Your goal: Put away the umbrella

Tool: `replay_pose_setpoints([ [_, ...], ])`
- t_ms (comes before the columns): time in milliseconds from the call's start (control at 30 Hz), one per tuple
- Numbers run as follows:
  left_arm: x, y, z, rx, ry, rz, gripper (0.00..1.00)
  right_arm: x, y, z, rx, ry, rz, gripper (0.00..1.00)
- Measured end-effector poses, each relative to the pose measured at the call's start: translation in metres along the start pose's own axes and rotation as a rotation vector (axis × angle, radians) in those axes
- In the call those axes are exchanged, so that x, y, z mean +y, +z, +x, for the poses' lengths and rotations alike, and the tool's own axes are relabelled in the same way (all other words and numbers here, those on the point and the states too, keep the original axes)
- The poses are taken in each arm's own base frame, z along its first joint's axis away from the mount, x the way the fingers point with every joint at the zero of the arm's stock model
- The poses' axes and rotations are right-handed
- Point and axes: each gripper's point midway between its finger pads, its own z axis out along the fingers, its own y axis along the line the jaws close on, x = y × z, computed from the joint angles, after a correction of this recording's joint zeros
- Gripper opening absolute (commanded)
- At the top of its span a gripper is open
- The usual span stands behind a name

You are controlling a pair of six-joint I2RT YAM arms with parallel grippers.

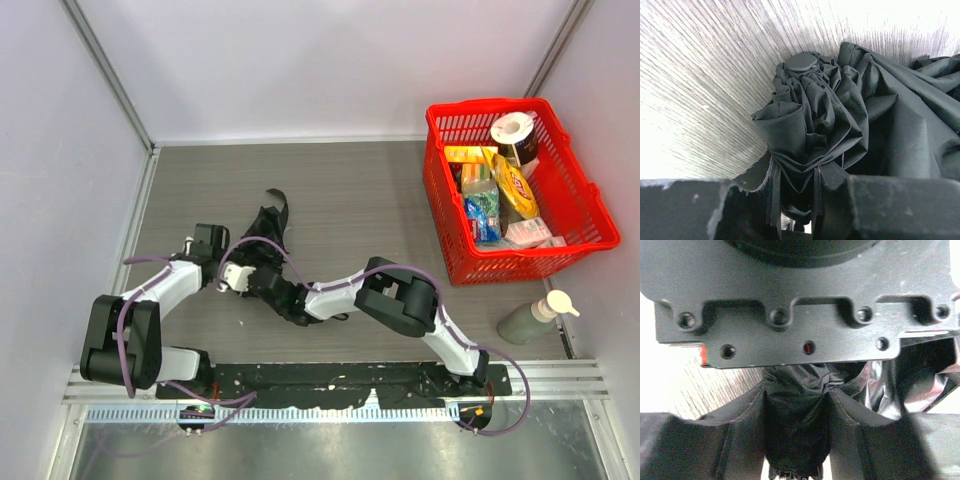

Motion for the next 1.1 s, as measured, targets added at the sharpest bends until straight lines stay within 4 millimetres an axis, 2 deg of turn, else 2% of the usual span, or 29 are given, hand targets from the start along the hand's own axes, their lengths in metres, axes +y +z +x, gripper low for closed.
replay_pose_setpoints([
  [67,-0.001,0.000,-0.002,-0.003,-0.009,0.003,0.00,0.006,0.003,0.001,0.000,0.012,-0.015,0.17],
  [167,-0.001,0.000,-0.002,-0.002,-0.009,0.003,0.00,0.009,0.003,0.003,0.007,0.004,-0.035,0.04],
  [200,-0.001,0.000,-0.002,0.000,-0.010,0.001,0.00,0.011,0.002,0.003,0.012,0.005,-0.044,0.01],
  [300,-0.002,0.000,-0.001,0.010,-0.016,0.002,0.00,0.012,0.003,0.004,0.021,0.013,-0.075,0.01],
  [333,-0.002,0.000,-0.001,0.014,-0.019,0.002,0.03,0.013,0.003,0.004,0.025,0.020,-0.097,0.01],
  [367,-0.002,0.000,-0.002,0.018,-0.026,0.003,0.18,0.013,0.004,0.004,0.031,0.032,-0.121,0.01],
  [433,-0.003,0.000,-0.003,0.020,-0.039,0.008,0.56,0.012,0.005,0.004,0.036,0.054,-0.171,0.01],
  [467,-0.004,0.000,-0.004,0.018,-0.043,0.009,0.66,0.012,0.005,0.005,0.039,0.074,-0.193,0.01],
  [533,0.002,0.001,-0.001,0.017,-0.026,-0.008,0.76,0.009,0.006,0.006,0.045,0.129,-0.231,0.01],
  [667,-0.006,-0.005,0.001,0.000,0.014,0.037,0.98,0.003,0.009,0.008,0.042,0.251,-0.308,0.01],
  [933,0.002,-0.022,-0.017,-0.089,0.122,0.143,1.00,0.002,0.004,0.010,0.016,0.444,-0.418,0.01],
  [1100,-0.011,-0.029,-0.023,-0.087,0.179,0.261,1.00,0.002,-0.003,0.010,-0.003,0.587,-0.502,0.01],
])
